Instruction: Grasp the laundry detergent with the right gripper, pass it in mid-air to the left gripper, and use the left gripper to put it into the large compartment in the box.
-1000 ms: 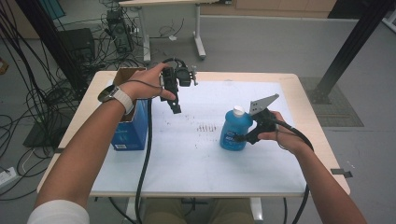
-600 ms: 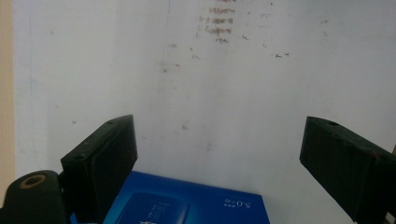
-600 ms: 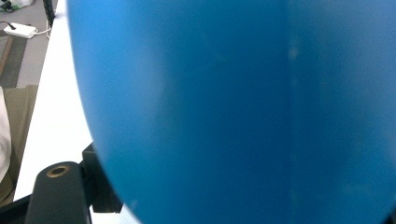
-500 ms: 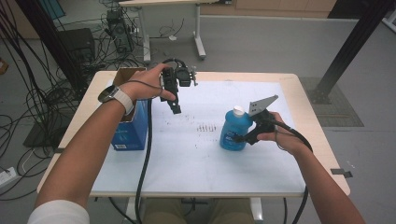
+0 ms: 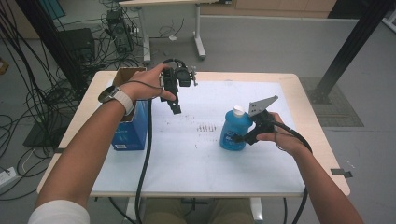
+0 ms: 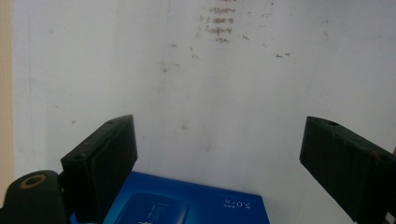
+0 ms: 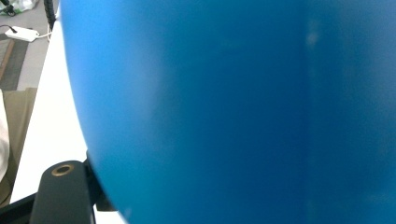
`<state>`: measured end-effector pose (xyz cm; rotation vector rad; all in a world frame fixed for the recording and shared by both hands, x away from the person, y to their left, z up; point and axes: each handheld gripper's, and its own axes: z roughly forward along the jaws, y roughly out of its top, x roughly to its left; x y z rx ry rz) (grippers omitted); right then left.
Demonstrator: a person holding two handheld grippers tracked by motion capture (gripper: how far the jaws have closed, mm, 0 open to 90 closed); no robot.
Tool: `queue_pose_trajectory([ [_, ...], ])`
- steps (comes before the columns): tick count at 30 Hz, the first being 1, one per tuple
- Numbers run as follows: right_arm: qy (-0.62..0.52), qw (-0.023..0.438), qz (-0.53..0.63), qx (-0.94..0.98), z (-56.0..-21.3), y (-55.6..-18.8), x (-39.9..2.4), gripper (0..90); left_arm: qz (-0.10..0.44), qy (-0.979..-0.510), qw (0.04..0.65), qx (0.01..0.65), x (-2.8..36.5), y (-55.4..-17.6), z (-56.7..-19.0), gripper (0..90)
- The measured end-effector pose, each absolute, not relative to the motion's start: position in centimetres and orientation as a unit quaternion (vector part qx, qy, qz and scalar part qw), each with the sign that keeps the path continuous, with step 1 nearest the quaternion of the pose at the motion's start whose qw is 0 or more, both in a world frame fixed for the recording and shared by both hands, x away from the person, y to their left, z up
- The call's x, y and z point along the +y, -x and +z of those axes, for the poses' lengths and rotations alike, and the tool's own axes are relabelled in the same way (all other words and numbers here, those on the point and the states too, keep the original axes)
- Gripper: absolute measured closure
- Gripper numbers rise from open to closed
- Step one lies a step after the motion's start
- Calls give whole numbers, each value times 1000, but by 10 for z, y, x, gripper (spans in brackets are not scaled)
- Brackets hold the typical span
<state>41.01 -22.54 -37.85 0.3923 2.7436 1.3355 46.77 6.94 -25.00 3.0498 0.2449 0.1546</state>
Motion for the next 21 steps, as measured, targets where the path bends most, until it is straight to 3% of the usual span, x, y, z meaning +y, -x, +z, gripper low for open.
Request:
queue_pose_trajectory([
  [21, -131, 30, 443, 886, -382, -409, -226, 252, 50, -995, 40, 80, 69, -468, -252, 116],
])
